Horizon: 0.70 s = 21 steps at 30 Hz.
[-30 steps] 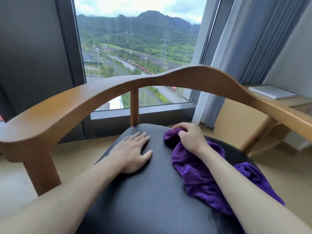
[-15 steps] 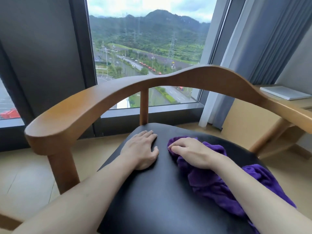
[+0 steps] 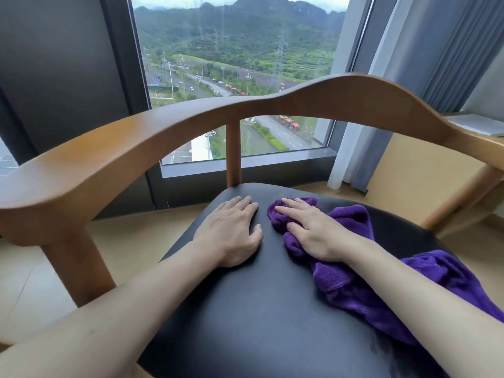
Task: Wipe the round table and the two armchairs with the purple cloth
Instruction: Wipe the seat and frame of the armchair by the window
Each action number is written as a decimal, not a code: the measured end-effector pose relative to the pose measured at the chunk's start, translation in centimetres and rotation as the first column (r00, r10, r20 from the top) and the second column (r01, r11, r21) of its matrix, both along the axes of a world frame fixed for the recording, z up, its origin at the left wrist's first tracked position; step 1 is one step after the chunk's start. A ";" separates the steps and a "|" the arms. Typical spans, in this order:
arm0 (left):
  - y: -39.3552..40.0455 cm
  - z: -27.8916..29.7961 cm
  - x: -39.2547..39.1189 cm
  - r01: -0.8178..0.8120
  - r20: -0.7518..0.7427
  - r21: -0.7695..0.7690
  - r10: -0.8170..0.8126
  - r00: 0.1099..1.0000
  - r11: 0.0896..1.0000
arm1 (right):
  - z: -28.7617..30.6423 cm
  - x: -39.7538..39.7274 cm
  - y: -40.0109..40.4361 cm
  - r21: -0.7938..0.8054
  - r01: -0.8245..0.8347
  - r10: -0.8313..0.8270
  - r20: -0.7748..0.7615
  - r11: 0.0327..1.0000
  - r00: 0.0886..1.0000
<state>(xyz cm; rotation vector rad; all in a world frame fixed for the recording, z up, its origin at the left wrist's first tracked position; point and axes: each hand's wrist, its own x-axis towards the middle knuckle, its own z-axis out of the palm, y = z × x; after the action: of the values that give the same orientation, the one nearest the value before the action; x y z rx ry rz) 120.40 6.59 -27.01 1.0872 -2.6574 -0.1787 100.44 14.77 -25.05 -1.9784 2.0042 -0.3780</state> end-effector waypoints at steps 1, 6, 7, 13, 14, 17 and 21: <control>0.0 0.0 0.0 0.001 -0.005 -0.003 -0.001 1.000 1.000 | -0.1 -0.2 -0.5 -0.009 -0.001 0.001 0.007 1.000 1.000; 0.1 0.0 0.1 0.000 -0.027 -0.015 -0.001 1.000 1.000 | 0.3 -0.8 -6.4 -0.053 0.144 -0.146 -0.042 0.988 0.988; 0.1 -0.1 0.1 -0.001 -0.036 -0.011 0.001 0.999 1.000 | 0.4 -0.8 -7.9 -0.054 0.202 -0.204 -0.041 0.978 0.978; -0.5 -0.6 0.0 -0.009 -0.079 0.016 0.010 0.997 1.000 | 0.3 -0.1 -12.9 -0.202 0.157 -0.168 -0.038 0.967 0.985; -0.5 -0.6 0.0 -0.009 -0.081 0.010 0.010 0.997 1.000 | 0.2 0.1 -12.9 -0.215 0.093 -0.108 -0.061 0.972 0.992; -0.3 -0.5 0.1 -0.012 -0.093 0.023 0.014 0.996 1.000 | 0.6 -0.2 -12.3 -0.137 0.063 -0.077 -0.099 0.989 0.992; -0.1 -0.3 0.3 -0.011 -0.113 0.053 0.017 0.993 0.999 | 1.3 -2.9 -10.9 -0.086 0.200 -0.210 -0.135 0.976 0.968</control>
<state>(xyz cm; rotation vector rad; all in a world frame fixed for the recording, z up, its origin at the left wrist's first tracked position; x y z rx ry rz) 120.66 6.54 -27.29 1.0781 -2.5565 -0.3005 97.59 3.85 -23.78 -1.8930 2.3265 -0.3682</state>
